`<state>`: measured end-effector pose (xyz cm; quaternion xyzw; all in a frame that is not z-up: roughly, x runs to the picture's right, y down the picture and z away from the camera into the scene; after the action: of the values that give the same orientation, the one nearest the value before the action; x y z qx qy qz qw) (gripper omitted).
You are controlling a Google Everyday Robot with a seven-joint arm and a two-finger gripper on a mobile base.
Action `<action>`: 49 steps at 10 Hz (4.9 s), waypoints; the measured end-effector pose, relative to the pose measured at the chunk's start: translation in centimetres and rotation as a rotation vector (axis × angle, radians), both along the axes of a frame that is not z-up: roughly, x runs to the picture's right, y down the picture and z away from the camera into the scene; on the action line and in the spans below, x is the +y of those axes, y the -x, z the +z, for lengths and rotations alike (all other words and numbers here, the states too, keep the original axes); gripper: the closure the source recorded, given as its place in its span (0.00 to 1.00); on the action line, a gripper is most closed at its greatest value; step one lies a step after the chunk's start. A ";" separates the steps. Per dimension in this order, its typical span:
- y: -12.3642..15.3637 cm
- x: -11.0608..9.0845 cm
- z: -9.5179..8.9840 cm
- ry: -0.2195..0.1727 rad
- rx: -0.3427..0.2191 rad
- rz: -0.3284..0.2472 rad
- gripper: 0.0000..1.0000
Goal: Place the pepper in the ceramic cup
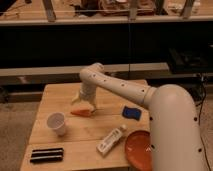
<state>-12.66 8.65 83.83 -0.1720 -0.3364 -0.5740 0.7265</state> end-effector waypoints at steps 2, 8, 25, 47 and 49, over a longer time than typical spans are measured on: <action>-0.3 0.3 -0.3 0.042 0.070 0.102 0.20; -0.8 1.6 -0.4 0.102 0.270 0.345 0.20; -1.0 1.2 1.1 0.140 0.385 0.468 0.20; 1.3 4.7 4.4 0.252 0.371 0.390 0.93; 1.3 4.7 4.4 0.253 0.371 0.390 0.73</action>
<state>-13.98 13.39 88.25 -0.2951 -0.2933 -0.3362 0.8449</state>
